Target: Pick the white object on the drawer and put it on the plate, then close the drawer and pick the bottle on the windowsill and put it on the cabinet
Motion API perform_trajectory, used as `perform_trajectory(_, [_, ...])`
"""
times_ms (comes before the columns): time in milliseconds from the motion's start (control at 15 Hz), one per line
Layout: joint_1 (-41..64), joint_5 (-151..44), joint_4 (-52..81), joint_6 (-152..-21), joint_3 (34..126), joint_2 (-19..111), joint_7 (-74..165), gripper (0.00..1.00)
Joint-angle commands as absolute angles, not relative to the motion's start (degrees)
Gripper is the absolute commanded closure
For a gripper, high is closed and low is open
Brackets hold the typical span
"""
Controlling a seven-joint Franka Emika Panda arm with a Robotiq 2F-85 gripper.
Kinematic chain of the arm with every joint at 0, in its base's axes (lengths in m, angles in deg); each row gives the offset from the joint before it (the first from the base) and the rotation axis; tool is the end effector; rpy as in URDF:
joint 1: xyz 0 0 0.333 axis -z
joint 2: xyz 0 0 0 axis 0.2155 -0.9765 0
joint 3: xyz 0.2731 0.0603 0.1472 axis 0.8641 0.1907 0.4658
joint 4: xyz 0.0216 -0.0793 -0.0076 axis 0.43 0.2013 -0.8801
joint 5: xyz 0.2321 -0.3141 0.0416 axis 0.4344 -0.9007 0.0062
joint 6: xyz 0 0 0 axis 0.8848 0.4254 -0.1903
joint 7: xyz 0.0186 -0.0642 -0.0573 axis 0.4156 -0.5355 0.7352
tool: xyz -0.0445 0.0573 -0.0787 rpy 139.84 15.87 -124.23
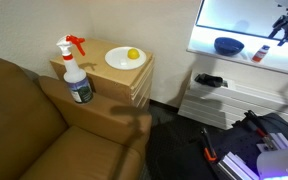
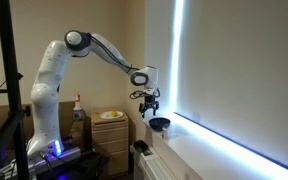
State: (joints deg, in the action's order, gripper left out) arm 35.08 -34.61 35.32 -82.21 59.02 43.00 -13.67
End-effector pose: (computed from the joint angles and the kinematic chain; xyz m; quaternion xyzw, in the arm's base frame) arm 0.4204 -0.4359 0.3121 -0.4961 0.8675 0.0045 0.0364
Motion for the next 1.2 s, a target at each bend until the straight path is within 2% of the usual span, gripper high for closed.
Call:
perform_trajectory(0, [36.0, -30.4, 31.1, -84.9, 59.3, 37.7, -22.2, 0.0])
perform_trajectory(267, [35.8, -31.1, 32.5, -85.2, 59.8, 38.6, -23.6, 0.0])
perform_trajectory(667, [36.4, -27.5, 29.1, -94.2, 59.8, 34.6, -34.6, 0.0])
perform_trajectory(933, [37.7, -28.5, 24.6, -90.0, 59.6, 30.0, -41.7, 0.0])
perform_trajectory(1133, [37.1, -29.7, 27.5, -92.6, 59.9, 32.2, -40.2, 0.0])
